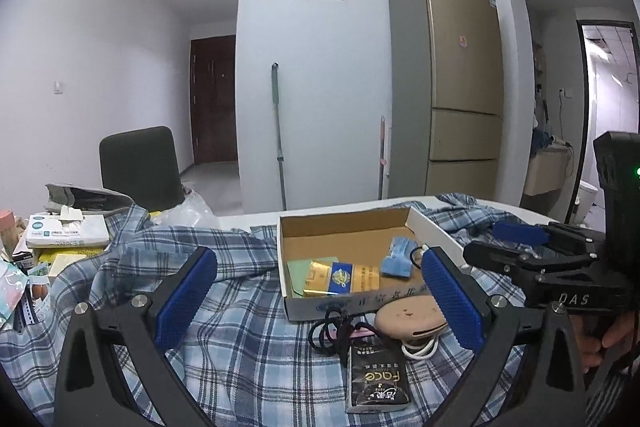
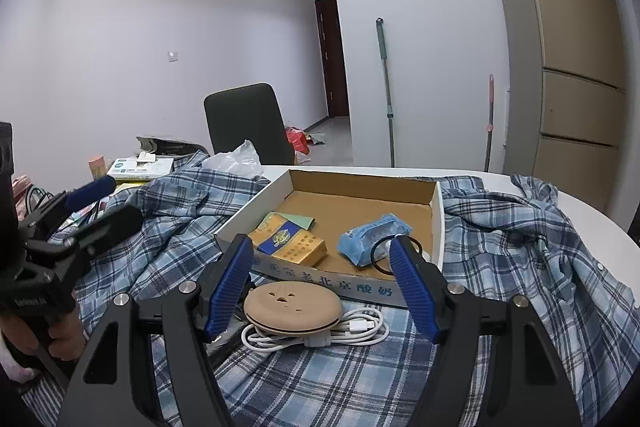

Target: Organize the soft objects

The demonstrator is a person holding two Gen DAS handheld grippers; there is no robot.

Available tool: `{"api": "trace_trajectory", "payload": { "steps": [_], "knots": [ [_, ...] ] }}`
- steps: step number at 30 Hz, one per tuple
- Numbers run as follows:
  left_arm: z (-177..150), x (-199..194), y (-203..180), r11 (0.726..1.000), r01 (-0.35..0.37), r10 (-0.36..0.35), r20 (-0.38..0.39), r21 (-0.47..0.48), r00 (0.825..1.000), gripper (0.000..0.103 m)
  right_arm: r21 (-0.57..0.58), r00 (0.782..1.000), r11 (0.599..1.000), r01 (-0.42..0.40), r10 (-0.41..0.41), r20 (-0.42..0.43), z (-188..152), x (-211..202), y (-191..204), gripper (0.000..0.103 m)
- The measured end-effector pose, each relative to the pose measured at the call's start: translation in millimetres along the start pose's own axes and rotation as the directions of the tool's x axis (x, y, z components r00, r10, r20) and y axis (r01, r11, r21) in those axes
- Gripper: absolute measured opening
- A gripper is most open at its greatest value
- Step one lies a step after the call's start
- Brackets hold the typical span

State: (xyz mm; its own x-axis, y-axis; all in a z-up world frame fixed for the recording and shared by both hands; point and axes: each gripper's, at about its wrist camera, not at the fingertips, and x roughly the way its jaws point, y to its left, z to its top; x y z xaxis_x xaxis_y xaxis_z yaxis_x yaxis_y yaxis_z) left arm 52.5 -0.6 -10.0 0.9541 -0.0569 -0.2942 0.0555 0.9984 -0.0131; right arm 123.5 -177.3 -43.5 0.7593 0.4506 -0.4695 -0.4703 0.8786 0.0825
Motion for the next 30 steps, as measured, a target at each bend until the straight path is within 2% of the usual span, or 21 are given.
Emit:
{"api": "trace_trajectory", "payload": {
  "steps": [6,11,14,17,20,21,24,28,30],
  "knots": [
    [-2,9,-3,1.000,0.014,-0.013,-0.050,0.017,0.999,0.103,0.016,1.000,1.000,0.005,-0.005,-0.002,0,1,-3,0.070],
    [-5,19,-4,0.999,0.038,-0.034,-0.143,0.021,0.989,0.103,0.005,1.000,1.000,0.017,-0.017,-0.002,0,1,-1,0.070],
    [-11,29,-7,0.998,0.057,-0.052,-0.244,0.014,0.968,0.103,0.009,0.999,1.000,0.030,-0.030,-0.012,0,3,-2,0.070],
    [-20,37,-15,0.997,0.070,-0.056,-0.313,0.034,0.948,0.094,0.021,0.999,0.999,0.037,-0.036,-0.027,0,6,-5,0.070],
    [-26,44,-22,0.994,0.093,-0.066,-0.353,0.060,0.933,0.091,0.032,0.998,0.999,0.041,-0.040,-0.038,-1,8,-8,0.070],
    [-29,47,-25,0.992,0.106,-0.074,-0.374,0.067,0.925,0.087,0.033,0.998,0.999,0.041,-0.040,-0.043,-1,8,-8,0.070],
    [-34,54,-31,0.988,0.134,-0.089,-0.420,0.078,0.903,0.086,0.032,0.998,0.999,0.040,-0.038,-0.053,-2,10,-8,0.070],
    [-39,62,-32,0.986,0.151,-0.101,-0.463,0.073,0.881,0.077,0.032,0.997,0.999,0.037,-0.035,-0.064,-3,12,-7,0.070],
    [-42,68,-32,0.985,0.159,-0.107,-0.491,0.065,0.865,0.077,0.035,0.997,0.999,0.033,-0.031,-0.066,-3,12,-8,0.070]
  ]
}}
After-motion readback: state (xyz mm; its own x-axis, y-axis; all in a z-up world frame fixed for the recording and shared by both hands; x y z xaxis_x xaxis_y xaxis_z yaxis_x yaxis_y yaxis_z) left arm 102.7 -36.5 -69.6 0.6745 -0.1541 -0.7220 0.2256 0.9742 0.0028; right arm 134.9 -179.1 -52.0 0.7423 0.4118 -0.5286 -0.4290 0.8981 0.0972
